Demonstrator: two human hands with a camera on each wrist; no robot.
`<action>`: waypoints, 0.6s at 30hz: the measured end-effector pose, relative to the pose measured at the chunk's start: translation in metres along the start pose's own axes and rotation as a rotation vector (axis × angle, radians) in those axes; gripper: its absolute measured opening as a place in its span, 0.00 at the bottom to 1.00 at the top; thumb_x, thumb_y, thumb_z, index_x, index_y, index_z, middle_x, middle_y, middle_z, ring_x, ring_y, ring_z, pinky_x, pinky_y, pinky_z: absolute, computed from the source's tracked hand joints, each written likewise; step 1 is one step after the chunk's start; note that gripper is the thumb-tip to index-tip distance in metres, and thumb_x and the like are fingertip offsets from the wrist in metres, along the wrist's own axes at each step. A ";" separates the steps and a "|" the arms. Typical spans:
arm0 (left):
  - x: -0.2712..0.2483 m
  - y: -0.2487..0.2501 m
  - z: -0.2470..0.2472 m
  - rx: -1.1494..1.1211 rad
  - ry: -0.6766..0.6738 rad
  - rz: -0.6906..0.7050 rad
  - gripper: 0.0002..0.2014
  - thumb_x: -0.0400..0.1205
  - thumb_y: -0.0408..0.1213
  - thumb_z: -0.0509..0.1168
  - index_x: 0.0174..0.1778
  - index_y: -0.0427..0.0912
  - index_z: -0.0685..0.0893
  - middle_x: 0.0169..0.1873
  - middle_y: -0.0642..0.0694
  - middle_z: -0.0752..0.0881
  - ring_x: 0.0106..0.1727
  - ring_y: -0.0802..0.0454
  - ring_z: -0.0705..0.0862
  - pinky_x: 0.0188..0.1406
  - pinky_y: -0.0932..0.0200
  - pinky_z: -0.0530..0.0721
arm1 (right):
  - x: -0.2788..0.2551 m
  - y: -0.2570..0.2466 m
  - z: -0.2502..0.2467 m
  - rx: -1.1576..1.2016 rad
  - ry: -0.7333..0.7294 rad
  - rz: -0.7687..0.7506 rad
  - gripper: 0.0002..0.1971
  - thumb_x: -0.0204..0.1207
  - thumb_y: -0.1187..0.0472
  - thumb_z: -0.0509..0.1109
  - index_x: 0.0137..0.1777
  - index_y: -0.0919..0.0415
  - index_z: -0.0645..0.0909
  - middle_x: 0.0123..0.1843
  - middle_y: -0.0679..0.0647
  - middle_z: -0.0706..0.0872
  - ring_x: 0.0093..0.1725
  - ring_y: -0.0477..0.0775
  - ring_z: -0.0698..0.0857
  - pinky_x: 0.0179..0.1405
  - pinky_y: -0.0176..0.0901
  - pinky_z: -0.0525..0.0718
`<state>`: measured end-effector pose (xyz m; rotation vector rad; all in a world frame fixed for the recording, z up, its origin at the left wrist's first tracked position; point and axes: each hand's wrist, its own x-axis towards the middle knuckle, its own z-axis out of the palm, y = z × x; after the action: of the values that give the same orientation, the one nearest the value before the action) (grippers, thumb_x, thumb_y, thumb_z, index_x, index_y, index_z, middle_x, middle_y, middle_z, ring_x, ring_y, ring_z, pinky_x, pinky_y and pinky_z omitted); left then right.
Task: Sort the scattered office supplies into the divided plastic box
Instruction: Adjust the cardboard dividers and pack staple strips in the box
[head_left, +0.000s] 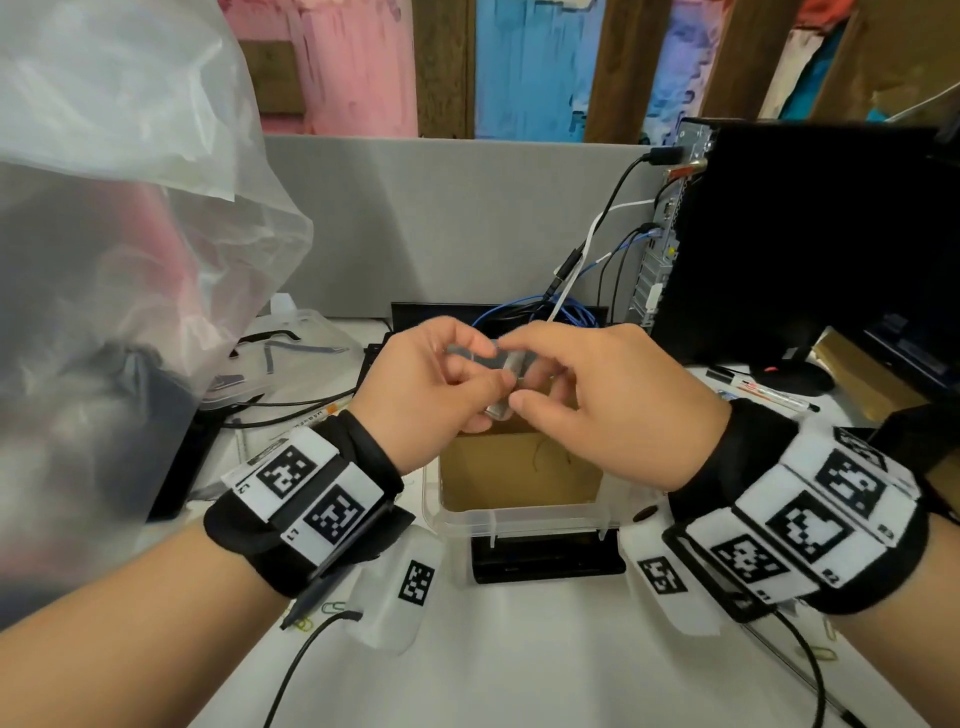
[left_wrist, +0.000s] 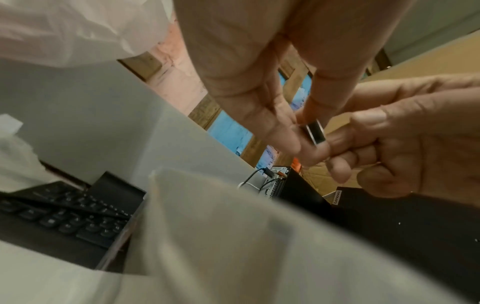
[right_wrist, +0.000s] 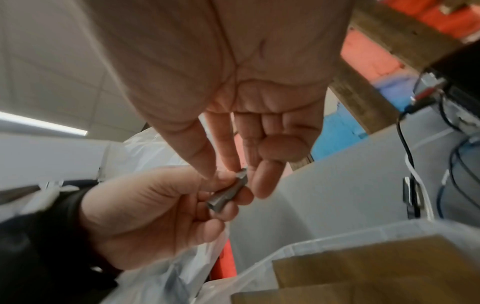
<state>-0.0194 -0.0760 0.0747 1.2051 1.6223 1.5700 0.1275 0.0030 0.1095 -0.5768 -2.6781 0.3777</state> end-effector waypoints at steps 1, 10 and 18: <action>0.000 0.000 0.000 0.024 0.009 0.027 0.10 0.77 0.28 0.71 0.47 0.41 0.77 0.28 0.43 0.89 0.27 0.55 0.86 0.28 0.62 0.85 | 0.000 0.000 -0.001 0.044 -0.034 0.007 0.17 0.77 0.54 0.67 0.66 0.43 0.78 0.42 0.41 0.86 0.38 0.34 0.82 0.41 0.24 0.76; 0.004 -0.014 -0.012 0.276 -0.045 0.152 0.19 0.68 0.56 0.73 0.42 0.44 0.81 0.32 0.43 0.90 0.39 0.37 0.87 0.48 0.38 0.86 | 0.021 0.014 -0.001 0.188 -0.284 0.103 0.16 0.77 0.65 0.63 0.51 0.43 0.86 0.38 0.45 0.89 0.39 0.41 0.87 0.45 0.40 0.86; 0.022 -0.051 -0.040 0.654 -0.059 0.149 0.12 0.81 0.50 0.64 0.59 0.54 0.82 0.59 0.57 0.83 0.61 0.60 0.79 0.64 0.49 0.80 | 0.029 0.029 0.014 0.053 -0.727 0.194 0.18 0.79 0.66 0.59 0.57 0.46 0.86 0.42 0.49 0.91 0.38 0.36 0.87 0.27 0.19 0.75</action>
<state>-0.0745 -0.0692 0.0345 1.7120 2.1284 1.0867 0.1067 0.0387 0.0964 -0.8070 -3.2833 0.8483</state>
